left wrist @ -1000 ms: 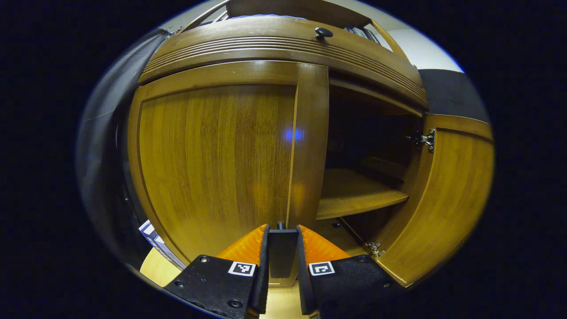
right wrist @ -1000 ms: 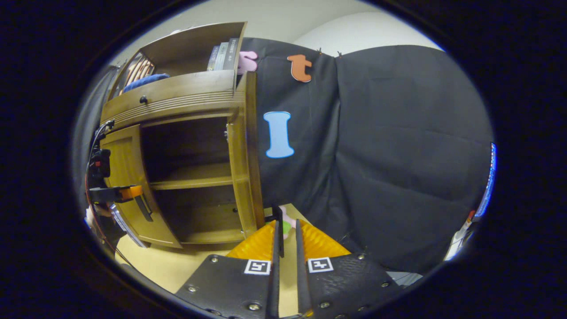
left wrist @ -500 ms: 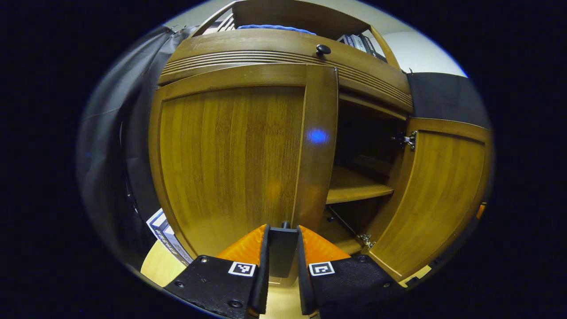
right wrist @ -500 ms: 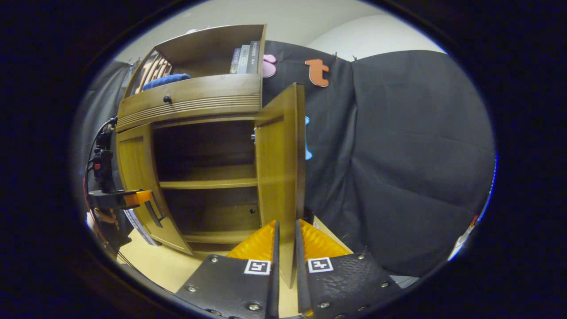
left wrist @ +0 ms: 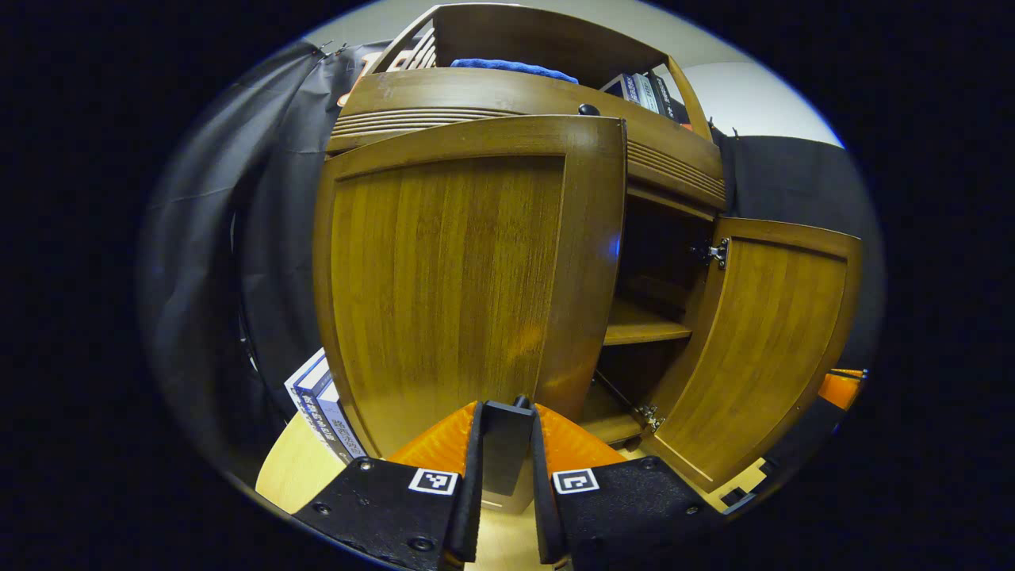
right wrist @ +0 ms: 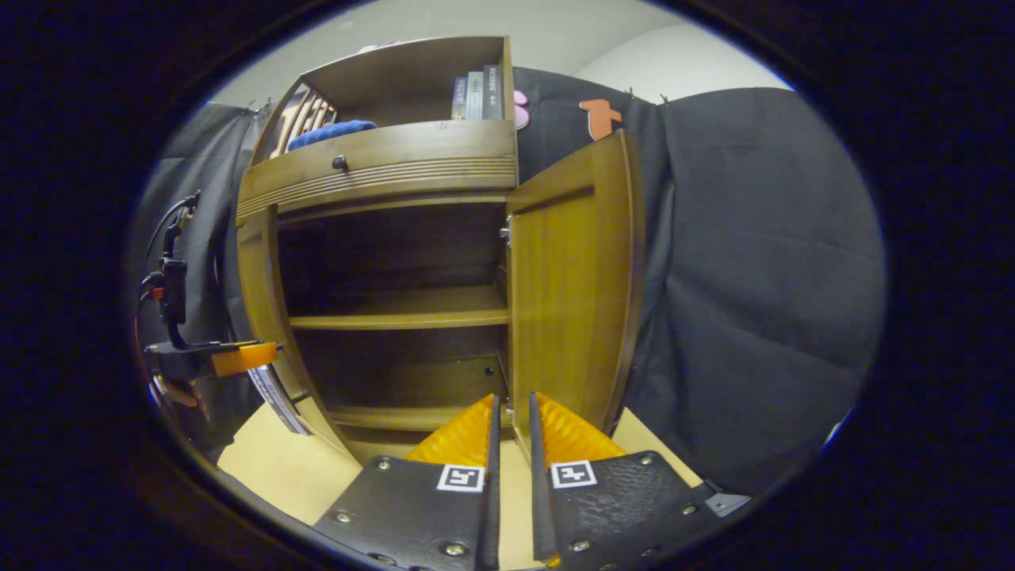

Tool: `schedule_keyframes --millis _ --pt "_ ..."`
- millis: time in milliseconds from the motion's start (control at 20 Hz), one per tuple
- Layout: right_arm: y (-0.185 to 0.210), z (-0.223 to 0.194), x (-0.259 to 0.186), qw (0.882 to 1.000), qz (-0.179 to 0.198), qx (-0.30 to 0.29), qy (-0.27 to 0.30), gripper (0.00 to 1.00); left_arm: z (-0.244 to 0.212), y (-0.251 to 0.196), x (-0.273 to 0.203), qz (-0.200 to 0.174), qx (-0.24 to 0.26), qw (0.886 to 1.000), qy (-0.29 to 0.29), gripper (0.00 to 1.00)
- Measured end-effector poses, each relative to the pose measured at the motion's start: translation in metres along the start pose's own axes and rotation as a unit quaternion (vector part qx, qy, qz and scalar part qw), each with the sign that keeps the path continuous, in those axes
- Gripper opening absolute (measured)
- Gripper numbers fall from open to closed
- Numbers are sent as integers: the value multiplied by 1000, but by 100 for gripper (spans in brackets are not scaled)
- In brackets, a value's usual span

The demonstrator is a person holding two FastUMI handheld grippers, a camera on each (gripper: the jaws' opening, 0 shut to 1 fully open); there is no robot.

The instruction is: Open the right door of the double-door shoe cabinet with the right hand, and open the left door with the left hand.

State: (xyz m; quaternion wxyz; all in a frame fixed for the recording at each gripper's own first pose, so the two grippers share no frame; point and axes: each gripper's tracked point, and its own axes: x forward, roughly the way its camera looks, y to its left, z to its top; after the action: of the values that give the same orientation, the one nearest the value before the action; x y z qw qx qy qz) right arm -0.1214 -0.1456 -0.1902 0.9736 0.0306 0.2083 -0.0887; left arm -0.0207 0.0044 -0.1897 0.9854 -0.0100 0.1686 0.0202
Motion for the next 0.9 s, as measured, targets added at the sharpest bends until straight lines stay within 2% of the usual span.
schedule_keyframes --millis 450,550,600,750,850,900 --pt "45 -7 21 998 53 -10 13 16 -5 20 -34 16 -11 1000 4 32" --pt "56 -8 26 998 65 -12 16 16 -6 27 -43 20 -13 1000 5 25" --pt "61 -9 28 997 71 -14 17 17 -6 31 -47 23 -16 1000 6 28" --pt "79 -11 34 996 91 -18 20 17 -8 41 -58 32 -28 999 8 27" --pt "91 -11 42 994 105 -20 22 17 -9 47 -67 39 -29 999 8 19" --pt "99 -12 44 993 113 -21 24 17 -9 51 -71 43 -28 999 9 19"
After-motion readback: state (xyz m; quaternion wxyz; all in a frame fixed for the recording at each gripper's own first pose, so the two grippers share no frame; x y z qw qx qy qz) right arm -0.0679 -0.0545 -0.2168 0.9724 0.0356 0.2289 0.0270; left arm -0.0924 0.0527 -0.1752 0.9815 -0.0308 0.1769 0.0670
